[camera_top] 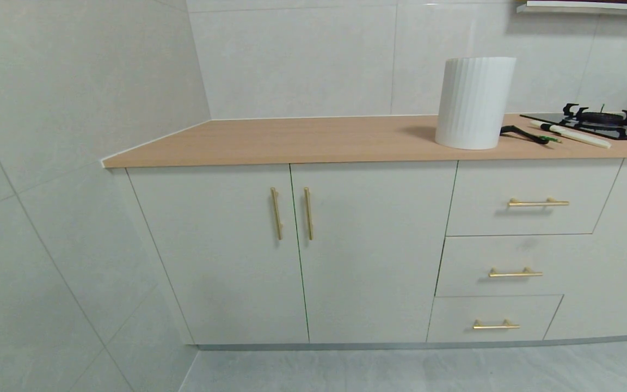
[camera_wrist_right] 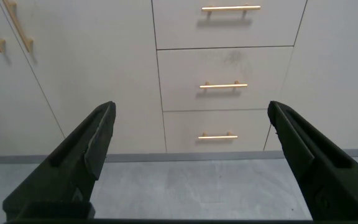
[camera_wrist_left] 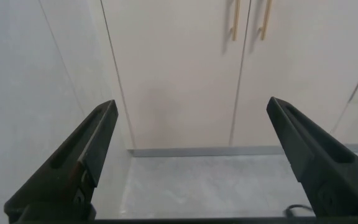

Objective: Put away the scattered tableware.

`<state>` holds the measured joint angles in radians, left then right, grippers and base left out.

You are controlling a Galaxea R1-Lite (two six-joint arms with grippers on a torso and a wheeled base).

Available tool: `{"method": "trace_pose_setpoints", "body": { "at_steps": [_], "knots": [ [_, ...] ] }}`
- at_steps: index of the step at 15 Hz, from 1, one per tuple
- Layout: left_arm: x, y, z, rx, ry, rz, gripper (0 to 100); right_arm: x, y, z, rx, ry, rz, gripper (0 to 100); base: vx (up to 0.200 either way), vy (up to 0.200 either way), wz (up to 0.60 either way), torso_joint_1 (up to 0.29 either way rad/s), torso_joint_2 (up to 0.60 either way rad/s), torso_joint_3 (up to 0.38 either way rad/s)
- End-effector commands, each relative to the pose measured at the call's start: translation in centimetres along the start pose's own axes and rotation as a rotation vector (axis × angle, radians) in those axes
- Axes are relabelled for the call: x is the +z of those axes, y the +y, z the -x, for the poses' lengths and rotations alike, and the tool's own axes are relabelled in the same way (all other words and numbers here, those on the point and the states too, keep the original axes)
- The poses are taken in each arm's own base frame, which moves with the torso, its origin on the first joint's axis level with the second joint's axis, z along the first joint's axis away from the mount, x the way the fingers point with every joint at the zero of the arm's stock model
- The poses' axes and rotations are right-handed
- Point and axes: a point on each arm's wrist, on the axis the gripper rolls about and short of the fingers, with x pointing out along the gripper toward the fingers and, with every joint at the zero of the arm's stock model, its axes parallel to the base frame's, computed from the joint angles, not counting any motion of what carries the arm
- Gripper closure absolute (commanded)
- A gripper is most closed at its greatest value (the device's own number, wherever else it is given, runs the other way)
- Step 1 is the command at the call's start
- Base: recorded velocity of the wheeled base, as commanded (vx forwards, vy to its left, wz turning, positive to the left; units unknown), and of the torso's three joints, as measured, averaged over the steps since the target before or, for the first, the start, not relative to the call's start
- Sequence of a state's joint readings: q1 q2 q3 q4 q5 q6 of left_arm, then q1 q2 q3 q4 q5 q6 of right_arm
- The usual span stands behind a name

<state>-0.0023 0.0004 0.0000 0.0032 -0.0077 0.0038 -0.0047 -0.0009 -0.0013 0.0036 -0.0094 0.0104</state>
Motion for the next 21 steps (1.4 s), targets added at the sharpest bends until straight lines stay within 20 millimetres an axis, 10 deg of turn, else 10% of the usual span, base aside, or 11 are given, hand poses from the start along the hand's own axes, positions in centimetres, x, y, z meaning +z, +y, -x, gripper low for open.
{"method": "trace_pose_setpoints", "body": {
  "at_steps": [1, 11, 21],
  "knots": [
    [0.0, 0.0, 0.0, 0.001, -0.001, 0.001, 0, 0.0, 0.0, -0.02, 0.0, 0.003, 0.0, 0, 0.0, 0.0, 0.0, 0.0, 0.0, 0.0],
    [0.0, 0.0, 0.0, 0.001, -0.001, -0.001, 0, -0.04, 0.0, -0.03, 0.0, 0.005, -0.002, 0, 0.0, 0.0, 0.0, 0.0, 0.0, 0.0],
    [0.0, 0.0, 0.0, 0.001, -0.001, -0.001, 0, -0.04, 0.0, -0.03, 0.0, 0.005, -0.003, 0, 0.0, -0.2, 0.0, 0.003, 0.0, 0.002]
  ]
}}
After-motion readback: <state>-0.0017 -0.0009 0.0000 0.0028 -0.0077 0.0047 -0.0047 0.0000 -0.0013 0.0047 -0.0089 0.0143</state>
